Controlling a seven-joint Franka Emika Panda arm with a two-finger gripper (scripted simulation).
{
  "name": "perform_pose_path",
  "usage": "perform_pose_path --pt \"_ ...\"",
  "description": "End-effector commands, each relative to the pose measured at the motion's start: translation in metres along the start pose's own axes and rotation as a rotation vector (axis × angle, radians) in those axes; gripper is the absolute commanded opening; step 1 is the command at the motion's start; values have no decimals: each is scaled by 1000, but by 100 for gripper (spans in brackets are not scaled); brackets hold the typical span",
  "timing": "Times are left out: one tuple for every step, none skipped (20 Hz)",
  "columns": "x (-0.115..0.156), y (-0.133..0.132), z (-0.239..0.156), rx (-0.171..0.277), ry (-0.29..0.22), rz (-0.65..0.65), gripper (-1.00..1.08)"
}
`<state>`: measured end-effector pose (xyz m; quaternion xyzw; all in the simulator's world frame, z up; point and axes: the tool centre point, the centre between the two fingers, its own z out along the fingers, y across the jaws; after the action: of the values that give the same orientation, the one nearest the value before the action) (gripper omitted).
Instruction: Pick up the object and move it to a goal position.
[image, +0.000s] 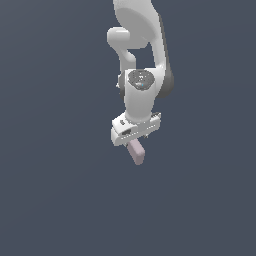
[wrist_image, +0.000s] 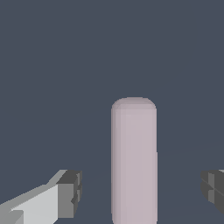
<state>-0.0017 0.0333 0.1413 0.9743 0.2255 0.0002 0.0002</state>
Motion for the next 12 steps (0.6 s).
perform_pose_path --pt "0 0 8 0 -1 -1 100" --pt "-1 0 12 0 -1 -1 100" --pt "-1 -1 17 1 -1 -2 100" --pt "-1 -1 23 1 -1 -3 100" --pt "-1 -1 28 1 -1 -3 100" --pt "-1 -1 33 1 -1 -3 100" --pt "-1 -1 36 1 0 -4 100" --pt "-1 -1 39 1 0 -4 100" --pt "-1 -1 42 1 0 -5 100" --pt "-1 -1 44 1 0 -5 100" --pt "-1 -1 45 1 0 -5 100" --pt "0 0 46 1 0 -5 100"
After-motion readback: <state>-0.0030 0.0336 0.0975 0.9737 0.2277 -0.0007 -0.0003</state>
